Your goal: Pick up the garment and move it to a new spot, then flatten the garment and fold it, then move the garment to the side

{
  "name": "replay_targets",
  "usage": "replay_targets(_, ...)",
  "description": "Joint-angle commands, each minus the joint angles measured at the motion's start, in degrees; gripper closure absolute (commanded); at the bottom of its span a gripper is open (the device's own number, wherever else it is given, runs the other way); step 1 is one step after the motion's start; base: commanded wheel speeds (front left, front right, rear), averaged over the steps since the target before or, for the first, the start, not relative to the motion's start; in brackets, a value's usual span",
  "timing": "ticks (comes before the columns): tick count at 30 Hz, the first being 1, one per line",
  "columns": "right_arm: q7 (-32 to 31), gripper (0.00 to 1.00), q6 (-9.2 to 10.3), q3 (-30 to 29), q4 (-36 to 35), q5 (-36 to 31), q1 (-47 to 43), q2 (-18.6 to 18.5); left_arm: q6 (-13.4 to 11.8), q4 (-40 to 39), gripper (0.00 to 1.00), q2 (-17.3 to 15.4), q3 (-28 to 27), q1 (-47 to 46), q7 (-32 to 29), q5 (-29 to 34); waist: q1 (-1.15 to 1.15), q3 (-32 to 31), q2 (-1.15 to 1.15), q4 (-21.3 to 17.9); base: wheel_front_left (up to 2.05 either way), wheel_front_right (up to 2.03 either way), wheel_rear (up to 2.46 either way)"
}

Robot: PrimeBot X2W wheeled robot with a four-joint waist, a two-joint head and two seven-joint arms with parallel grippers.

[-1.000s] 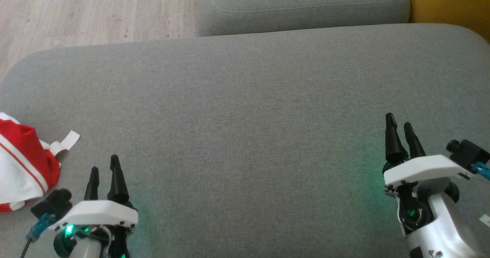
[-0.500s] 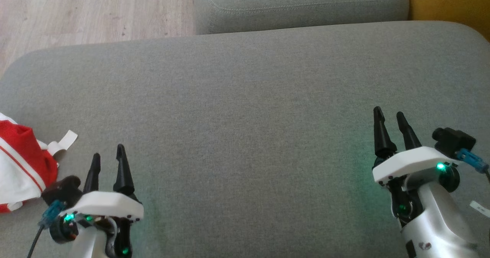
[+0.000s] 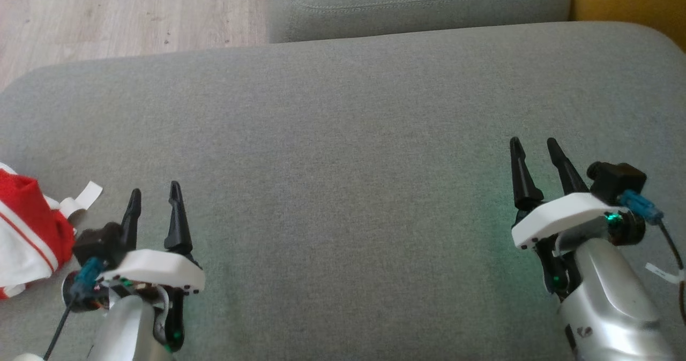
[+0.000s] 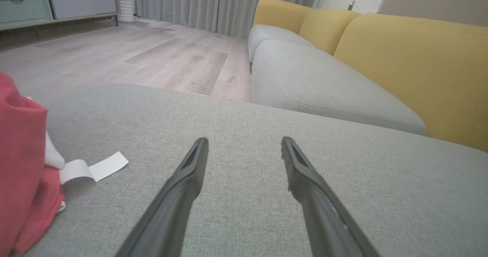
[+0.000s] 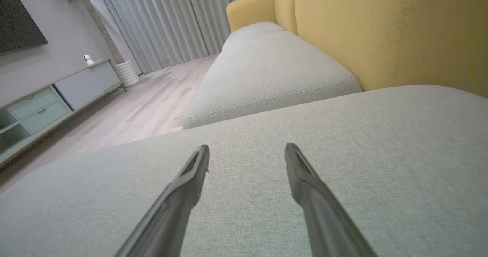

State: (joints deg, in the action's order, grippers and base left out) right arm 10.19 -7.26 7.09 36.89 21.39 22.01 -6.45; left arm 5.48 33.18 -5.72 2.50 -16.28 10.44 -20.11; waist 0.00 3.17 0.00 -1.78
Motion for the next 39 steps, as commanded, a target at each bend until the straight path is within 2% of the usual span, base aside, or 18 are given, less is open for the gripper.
replay_targets(1, 1.2, 0.0, -0.19, 1.2, -1.2, -1.9, 3.1, -0.7, -0.3, -1.3, 0.0, -1.4, -1.2, -3.5, 0.9, 1.9, 0.0, 0.1, 0.0, -0.1, 0.0, 0.0, 0.0)
replay_targets(23, 4.8, 0.0, -0.23, -3.1, 1.8, -19.7, 3.3, 1.2, -2.3, -0.2, 0.0, 0.7, -4.5, -3.4, 4.6, 15.9, 0.0, 0.4, 0.0, -0.6, 0.0, 0.0, 0.0)
replay_targets(33, 4.8, 0.0, -0.23, -2.8, 2.4, -19.1, 3.2, 1.3, -1.6, 0.4, 0.0, 1.2, -5.1, -2.8, 4.6, 16.5, 0.0, 0.4, 0.0, 0.4, 0.0, 0.0, 0.0)
replay_targets(39, 4.8, 0.0, -0.23, -2.1, 2.5, -18.6, 2.8, 1.1, -1.5, 0.4, 0.0, 1.9, -5.3, -2.2, 4.6, 16.2, 0.0, 1.1, 0.0, 4.5, 0.0, 0.0, 0.0)
